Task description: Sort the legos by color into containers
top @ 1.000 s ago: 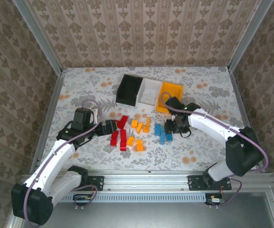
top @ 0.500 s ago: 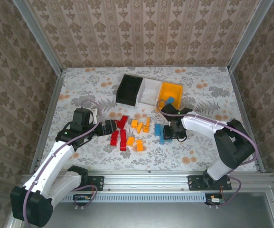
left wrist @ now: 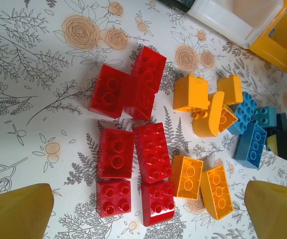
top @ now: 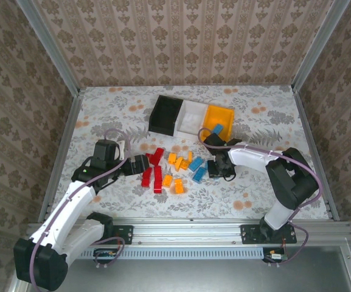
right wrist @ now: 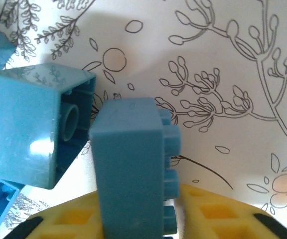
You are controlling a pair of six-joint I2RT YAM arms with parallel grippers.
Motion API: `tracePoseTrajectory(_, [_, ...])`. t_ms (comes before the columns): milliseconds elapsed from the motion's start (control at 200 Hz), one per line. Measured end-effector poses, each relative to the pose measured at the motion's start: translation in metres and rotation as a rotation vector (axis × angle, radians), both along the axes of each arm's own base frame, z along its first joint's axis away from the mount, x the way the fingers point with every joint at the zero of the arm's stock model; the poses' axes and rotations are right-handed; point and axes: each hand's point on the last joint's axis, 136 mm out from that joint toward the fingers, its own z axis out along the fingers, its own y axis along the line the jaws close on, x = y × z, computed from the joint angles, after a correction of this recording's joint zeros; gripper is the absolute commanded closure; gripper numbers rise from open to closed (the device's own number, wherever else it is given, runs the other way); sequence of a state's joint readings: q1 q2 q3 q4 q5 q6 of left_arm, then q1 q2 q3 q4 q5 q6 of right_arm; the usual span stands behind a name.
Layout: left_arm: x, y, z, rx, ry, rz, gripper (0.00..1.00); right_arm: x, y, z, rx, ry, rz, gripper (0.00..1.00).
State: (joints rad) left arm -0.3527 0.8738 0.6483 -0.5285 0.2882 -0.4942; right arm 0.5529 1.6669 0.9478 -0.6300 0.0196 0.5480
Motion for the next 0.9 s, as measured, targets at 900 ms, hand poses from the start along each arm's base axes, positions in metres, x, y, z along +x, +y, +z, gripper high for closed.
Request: tracePoseTrajectory(900, [-0.001, 0.000, -0.008, 0.003, 0.015, -0.003, 0.00, 0.167, -0.023, 0.144, 0.073, -0.319, -0.129, 0.72])
